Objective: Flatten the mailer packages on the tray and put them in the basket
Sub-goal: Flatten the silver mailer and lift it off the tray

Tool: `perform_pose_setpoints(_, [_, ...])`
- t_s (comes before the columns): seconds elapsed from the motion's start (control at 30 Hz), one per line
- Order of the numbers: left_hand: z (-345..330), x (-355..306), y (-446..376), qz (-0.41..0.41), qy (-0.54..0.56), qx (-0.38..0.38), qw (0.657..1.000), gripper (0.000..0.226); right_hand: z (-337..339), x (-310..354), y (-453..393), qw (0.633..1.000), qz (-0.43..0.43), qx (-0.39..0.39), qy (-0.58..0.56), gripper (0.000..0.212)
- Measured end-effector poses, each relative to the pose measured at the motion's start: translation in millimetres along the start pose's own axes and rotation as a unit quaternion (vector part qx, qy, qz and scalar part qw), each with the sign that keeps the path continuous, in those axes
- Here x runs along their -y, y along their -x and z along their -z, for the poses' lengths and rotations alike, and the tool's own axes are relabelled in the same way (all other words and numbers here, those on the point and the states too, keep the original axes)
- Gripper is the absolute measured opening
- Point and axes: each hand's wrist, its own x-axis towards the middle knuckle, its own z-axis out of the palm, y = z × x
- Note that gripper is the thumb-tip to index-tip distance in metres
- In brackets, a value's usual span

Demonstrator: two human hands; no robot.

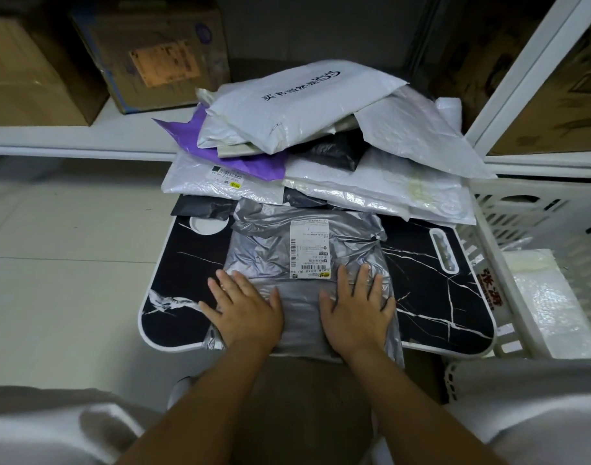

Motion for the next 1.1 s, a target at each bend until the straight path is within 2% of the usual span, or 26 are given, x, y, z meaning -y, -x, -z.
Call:
perform_pose_setpoints(0.07, [7.1, -2.1, -3.3, 0.030, 0.012, 0.008, 0.999, 0.082, 0.8, 1.7, -2.3, 1.000, -0.008, 0.004, 0.003, 0.066])
perform_pose_setpoints(0.13, [14.5, -7.1, -8.3, 0.008, 0.000, -0.019, 1.000, 0.075, 3.9, 8.0, -4.8, 1.000, -0.017, -0.008, 0.005, 0.065])
perform_pose_setpoints(0.17, [17.4, -11.8, -11.1, -0.039, -0.016, -0.043, 0.998, 0.071, 5.9, 13.1, -6.8, 1.000, -0.009, -0.022, 0.002, 0.063])
perform_pose_setpoints(0.23, [24.1, -23.2, -18.8, -0.187, -0.051, -0.066, 0.979, 0.064, 7.8, 25.7, -11.9, 0.998, 0.034, -0.044, -0.012, 0.059])
perform_pose_setpoints(0.3, [26.9, -34.5, -31.2, -0.306, -0.094, -0.044, 0.946, 0.059, 7.0, 32.5, -16.2, 0.996, 0.062, -0.053, -0.020, 0.054])
perform_pose_setpoints(0.33, [26.1, -38.8, -40.1, -0.327, -0.109, -0.025, 0.938, 0.058, 5.4, 32.1, -19.2, 0.997, 0.060, -0.052, -0.020, 0.053])
perform_pose_setpoints(0.5, [20.7, -35.1, -72.1, -0.245, -0.092, 0.075, 0.962, 0.058, -2.9, 21.5, -27.0, 0.998, 0.059, -0.031, -0.017, 0.059])
perform_pose_setpoints(0.67, [23.3, -36.1, -79.3, -0.198, -0.076, 0.086, 0.973, 0.064, -3.9, 18.7, -29.3, 0.997, 0.070, -0.018, -0.018, 0.061])
perform_pose_setpoints(0.83, [26.2, -29.5, -79.4, -0.147, -0.036, 0.096, 0.984, 0.059, 0.0, 2.8, -33.1, 0.994, 0.109, -0.003, 0.005, 0.063])
perform_pose_setpoints(0.9, [32.3, -25.5, -72.3, -0.138, 0.006, 0.069, 0.988, 0.052, 3.7, -2.7, -33.7, 0.993, 0.120, -0.004, -0.022, 0.058])
perform_pose_setpoints(0.97, [39.8, -19.2, -63.1, -0.122, 0.069, -0.022, 0.990, 0.037, 8.5, -7.1, -29.1, 0.990, 0.103, -0.057, -0.080, 0.052])
perform_pose_setpoints(1.03, [45.9, -12.0, -53.5, -0.073, 0.107, -0.113, 0.985, 0.030, 13.1, -11.0, -20.9, 0.982, 0.042, -0.140, -0.122, 0.043])
perform_pose_setpoints(1.1, [51.8, -4.0, -45.1, 0.015, 0.151, -0.098, 0.983, 0.037, 17.6, -15.5, -11.8, 0.972, -0.049, -0.189, -0.134, 0.039])
